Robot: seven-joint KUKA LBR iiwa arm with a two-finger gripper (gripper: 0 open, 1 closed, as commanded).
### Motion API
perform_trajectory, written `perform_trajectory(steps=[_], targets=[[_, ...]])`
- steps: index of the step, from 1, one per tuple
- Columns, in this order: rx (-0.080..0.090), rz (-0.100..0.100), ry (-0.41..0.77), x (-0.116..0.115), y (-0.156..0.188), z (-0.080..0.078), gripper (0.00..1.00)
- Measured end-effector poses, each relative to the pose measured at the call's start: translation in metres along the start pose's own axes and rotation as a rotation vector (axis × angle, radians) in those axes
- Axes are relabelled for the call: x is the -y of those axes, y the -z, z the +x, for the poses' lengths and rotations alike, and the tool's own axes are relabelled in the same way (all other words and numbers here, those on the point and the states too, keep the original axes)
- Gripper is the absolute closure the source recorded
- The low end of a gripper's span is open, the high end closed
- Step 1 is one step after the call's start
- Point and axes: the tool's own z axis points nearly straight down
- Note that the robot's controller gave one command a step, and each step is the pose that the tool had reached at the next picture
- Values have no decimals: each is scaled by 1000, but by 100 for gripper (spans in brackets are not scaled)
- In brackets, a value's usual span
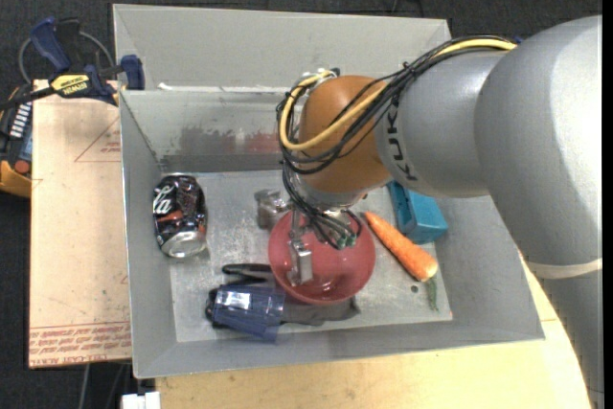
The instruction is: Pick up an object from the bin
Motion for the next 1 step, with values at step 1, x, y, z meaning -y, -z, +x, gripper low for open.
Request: perform_trajectory(steps=[1], targets=[[8, 4, 328, 0, 5, -36, 100]])
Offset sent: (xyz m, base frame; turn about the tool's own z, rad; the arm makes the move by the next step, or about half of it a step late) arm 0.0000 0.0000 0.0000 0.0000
